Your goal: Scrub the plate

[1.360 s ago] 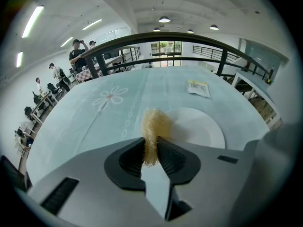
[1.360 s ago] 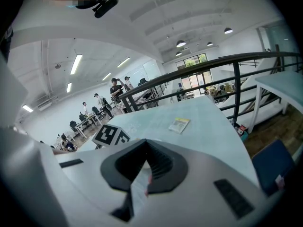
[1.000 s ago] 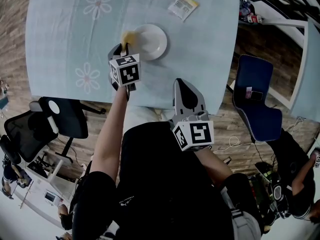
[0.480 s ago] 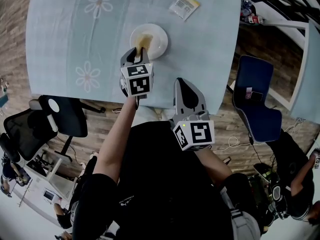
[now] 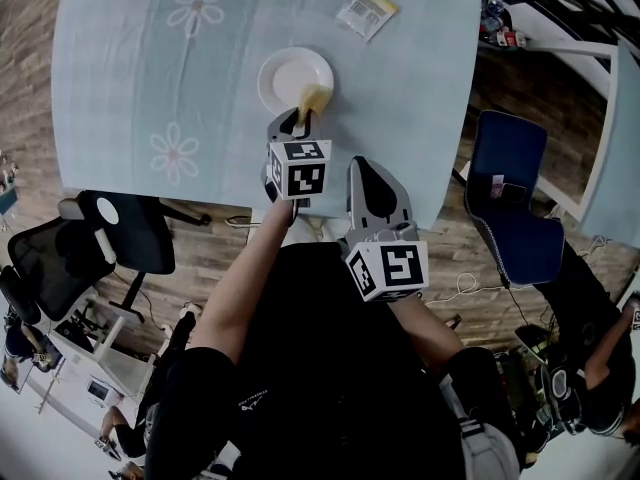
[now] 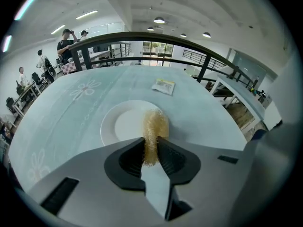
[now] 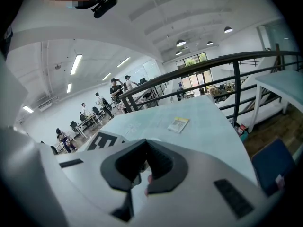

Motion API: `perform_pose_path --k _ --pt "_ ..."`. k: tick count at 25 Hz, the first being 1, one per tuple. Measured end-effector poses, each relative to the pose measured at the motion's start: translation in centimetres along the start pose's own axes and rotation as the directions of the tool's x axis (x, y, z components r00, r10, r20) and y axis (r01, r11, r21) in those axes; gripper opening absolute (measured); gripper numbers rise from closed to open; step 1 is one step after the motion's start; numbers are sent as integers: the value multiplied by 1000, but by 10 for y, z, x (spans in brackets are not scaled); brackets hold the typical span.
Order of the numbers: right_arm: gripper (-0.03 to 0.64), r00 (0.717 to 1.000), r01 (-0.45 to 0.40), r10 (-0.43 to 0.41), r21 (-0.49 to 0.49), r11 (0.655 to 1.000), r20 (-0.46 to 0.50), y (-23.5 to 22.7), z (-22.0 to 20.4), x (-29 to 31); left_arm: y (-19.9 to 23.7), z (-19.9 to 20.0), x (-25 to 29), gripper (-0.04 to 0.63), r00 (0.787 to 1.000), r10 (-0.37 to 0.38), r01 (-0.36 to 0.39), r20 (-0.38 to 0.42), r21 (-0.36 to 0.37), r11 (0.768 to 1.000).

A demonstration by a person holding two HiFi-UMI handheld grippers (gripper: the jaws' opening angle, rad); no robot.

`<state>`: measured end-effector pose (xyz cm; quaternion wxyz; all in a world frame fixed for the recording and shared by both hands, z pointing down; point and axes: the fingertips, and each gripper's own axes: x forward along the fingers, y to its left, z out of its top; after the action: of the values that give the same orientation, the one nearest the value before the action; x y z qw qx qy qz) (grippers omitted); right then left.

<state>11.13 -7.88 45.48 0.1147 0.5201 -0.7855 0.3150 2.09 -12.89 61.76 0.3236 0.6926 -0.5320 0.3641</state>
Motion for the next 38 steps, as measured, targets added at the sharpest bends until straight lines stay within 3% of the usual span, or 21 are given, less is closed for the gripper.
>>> perform_pose_path --k 22,38 --pt "9 1000 27 -27 34 999 2 -15 -3 -6 42 0 12 78 994 101 -101 -35 20 995" --pt "9 999 42 -43 39 998 7 -20 -2 -9 81 8 10 80 981 194 -193 -14 40 980"
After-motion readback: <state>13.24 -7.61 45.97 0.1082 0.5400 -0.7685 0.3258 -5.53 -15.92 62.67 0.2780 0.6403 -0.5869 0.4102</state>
